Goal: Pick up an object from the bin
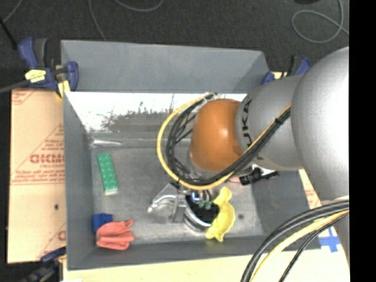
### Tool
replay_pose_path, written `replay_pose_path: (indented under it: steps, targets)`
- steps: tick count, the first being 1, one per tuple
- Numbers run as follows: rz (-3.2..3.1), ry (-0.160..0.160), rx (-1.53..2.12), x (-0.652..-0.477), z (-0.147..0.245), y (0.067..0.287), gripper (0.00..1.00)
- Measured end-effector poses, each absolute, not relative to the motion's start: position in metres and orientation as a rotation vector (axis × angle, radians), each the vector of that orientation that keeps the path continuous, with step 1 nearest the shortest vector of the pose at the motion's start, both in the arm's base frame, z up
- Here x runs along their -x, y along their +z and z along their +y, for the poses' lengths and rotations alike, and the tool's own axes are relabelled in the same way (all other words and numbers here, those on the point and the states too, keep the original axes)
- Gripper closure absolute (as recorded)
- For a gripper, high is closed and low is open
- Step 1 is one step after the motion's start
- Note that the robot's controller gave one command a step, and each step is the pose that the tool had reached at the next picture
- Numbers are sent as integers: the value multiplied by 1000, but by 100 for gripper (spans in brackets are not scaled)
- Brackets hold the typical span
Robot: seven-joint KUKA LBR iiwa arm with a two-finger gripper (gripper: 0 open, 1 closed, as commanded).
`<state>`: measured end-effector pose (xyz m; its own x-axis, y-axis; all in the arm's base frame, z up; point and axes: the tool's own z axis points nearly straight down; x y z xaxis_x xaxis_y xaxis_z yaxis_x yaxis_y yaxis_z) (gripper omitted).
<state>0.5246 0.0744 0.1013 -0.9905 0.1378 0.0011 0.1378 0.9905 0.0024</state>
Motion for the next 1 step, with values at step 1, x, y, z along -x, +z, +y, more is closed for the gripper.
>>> replay_pose_path:
  steps: [1]
  targets:
    - [-3147, -6, 213, -495, 71, 104, 0]
